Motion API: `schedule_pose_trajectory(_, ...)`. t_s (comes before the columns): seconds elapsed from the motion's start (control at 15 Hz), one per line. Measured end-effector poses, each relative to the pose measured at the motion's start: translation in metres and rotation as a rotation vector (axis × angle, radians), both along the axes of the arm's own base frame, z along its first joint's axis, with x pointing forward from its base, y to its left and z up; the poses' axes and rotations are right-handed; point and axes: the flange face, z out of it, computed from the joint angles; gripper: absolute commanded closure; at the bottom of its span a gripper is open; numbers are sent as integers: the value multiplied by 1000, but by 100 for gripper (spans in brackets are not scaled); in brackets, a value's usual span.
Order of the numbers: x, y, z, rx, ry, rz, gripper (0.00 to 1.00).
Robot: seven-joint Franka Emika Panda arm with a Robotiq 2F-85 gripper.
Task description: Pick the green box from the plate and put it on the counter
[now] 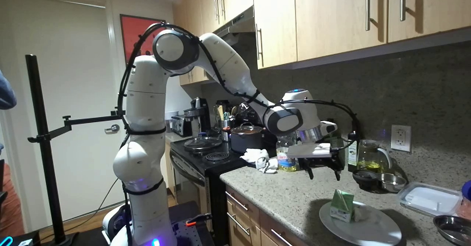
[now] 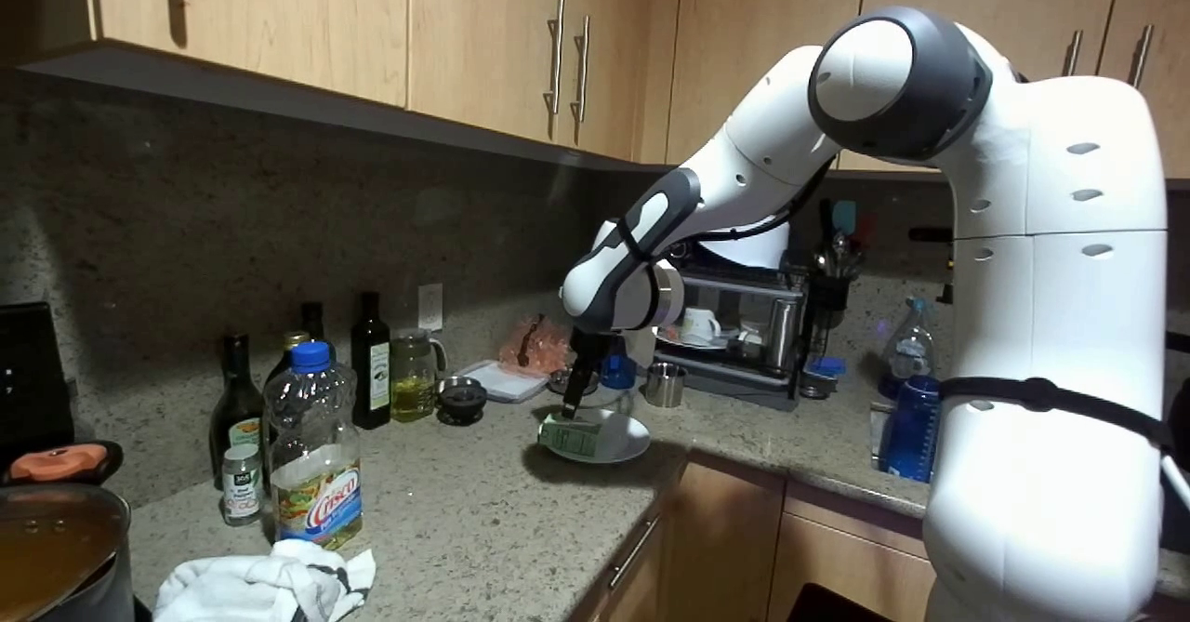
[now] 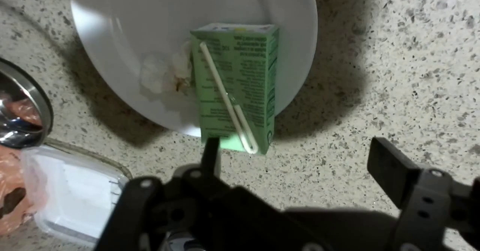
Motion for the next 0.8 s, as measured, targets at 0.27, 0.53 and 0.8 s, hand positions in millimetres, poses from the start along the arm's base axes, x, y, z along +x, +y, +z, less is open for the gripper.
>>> schedule_pose_trajectory(0.27,0,1,-4,-5,9,2,0)
schedule_pose_trajectory(0.53,4,-8,-17,-4,28,-14,0)
schedule_pose_trajectory(0.8,15,-18,-33,-34,51,5,0)
